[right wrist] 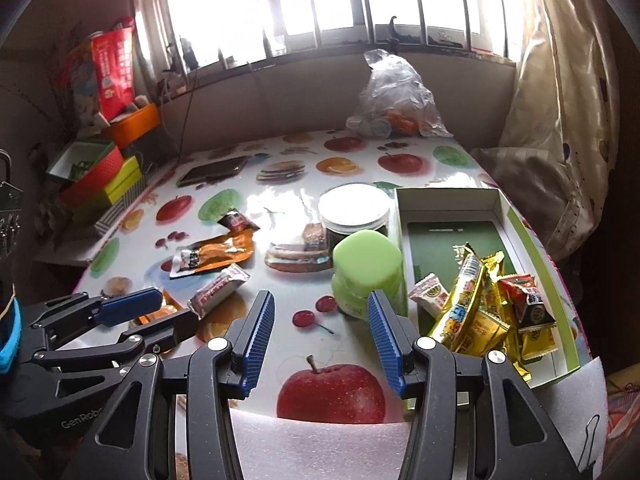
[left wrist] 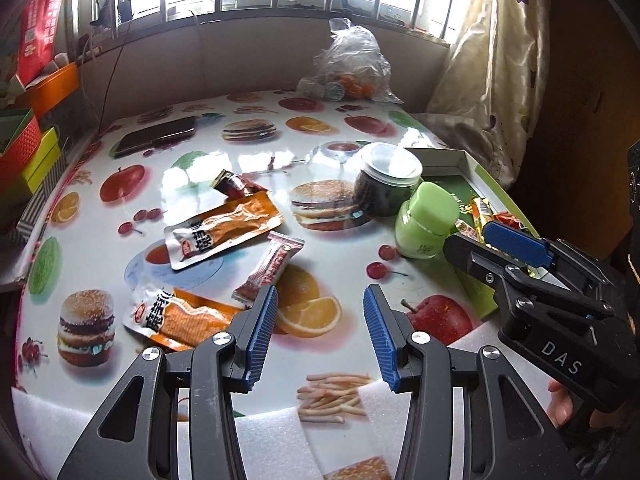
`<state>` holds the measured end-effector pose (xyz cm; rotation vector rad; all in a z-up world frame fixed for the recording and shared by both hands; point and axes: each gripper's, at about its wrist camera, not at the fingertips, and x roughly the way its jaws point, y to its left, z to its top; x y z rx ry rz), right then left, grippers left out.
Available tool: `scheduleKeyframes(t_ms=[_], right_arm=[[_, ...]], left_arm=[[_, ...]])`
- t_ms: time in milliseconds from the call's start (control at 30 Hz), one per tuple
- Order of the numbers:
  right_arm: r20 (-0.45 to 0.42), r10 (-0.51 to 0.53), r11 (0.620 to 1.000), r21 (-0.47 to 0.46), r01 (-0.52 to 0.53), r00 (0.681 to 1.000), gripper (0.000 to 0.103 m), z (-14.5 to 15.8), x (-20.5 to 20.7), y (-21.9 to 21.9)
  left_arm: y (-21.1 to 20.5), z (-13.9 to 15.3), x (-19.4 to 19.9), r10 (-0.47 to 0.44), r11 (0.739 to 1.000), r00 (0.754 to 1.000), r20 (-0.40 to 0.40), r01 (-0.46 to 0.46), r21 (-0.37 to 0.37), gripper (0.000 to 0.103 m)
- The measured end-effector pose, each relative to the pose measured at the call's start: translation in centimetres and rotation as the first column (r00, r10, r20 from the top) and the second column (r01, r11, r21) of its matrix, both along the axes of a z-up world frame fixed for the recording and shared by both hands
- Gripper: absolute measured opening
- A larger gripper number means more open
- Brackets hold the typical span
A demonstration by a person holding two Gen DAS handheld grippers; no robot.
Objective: Organize snacks
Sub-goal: 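Withdraw both grippers from the box back to the snack pile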
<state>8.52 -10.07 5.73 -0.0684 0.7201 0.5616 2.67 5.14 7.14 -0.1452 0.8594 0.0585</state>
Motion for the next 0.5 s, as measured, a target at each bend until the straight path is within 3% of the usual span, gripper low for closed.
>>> scheduleKeyframes(t_ms=[300,500], right_arm=[[-0.043,0.123,0.992,-0.031,-0.124,0.992,0.048,-1.5,-0.1,5.1],[-0.077,0.233,0.970,-0.053,-0.237,0.969,0.048,-2.9,-0.3,9.2]], left_arm=[[4.9,-1.4,-2.1,0.111,0.993,0.994,-0.022,-0.112,-0.022,0.046],[9.3,-1.7,-3.9,0.221,0.975,0.975,-0.024,-0.222,-0.017,0.046]])
